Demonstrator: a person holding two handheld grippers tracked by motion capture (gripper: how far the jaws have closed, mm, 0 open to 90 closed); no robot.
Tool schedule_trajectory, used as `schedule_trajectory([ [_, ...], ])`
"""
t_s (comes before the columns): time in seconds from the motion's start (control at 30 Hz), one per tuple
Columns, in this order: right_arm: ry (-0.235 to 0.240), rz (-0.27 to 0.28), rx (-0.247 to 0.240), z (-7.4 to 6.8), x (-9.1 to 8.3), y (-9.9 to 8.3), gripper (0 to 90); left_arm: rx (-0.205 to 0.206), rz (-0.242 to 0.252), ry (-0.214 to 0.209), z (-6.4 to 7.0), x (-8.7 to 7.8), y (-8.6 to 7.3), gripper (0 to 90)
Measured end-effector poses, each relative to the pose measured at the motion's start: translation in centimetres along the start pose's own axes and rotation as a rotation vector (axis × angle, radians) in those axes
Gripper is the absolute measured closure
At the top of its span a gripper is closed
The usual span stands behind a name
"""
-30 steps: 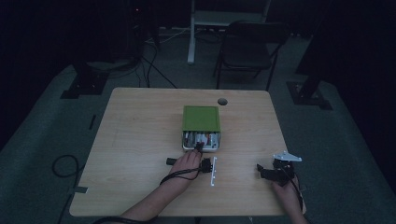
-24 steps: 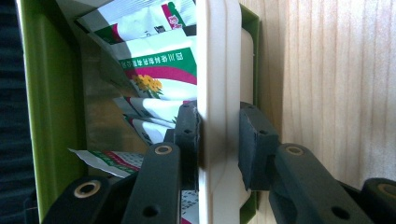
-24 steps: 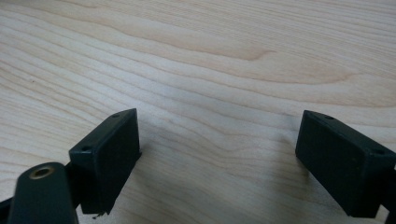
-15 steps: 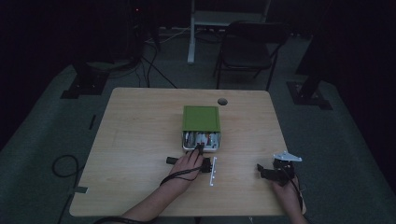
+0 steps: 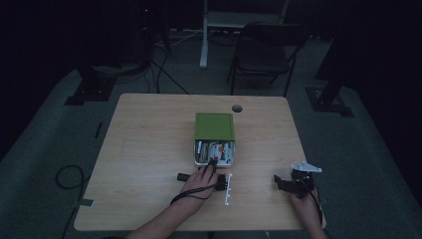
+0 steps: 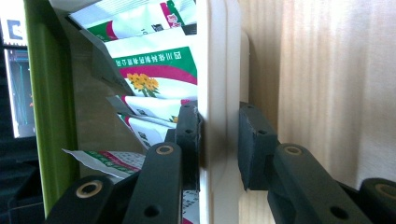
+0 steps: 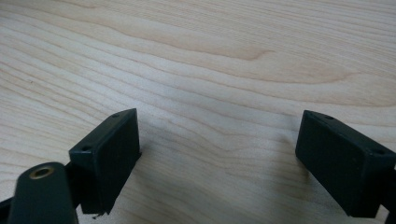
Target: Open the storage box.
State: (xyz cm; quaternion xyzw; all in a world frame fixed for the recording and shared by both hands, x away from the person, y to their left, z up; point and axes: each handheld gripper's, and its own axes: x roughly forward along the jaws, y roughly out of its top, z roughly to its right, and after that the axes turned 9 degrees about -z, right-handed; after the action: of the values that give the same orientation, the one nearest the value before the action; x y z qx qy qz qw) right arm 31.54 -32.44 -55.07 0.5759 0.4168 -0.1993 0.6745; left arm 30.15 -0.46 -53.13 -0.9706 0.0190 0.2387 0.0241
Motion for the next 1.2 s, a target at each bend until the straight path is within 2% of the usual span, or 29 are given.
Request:
schedule_trajectory([
  [0.57, 0.001, 0.0, 0.0, 0.0, 0.0, 0.0, 13.2, 0.007, 0.004, -0.053, 0.9, -2.7, 0.1, 73.2],
  [0.8, 0.001, 0.0, 0.0, 0.0, 0.0, 0.0, 13.2, 0.019, 0.01, -0.056, 1.4, -3.5, 0.1, 73.1],
  [1.03, 0.001, 0.0, 0.0, 0.0, 0.0, 0.0, 13.2, 0.036, 0.019, -0.069, 2.1, -4.0, 0.0, 73.1],
  [1.2, 0.001, 0.0, 0.0, 0.0, 0.0, 0.0, 13.2, 0.028, 0.028, -0.068, 2.1, -3.9, 0.0, 73.2],
])
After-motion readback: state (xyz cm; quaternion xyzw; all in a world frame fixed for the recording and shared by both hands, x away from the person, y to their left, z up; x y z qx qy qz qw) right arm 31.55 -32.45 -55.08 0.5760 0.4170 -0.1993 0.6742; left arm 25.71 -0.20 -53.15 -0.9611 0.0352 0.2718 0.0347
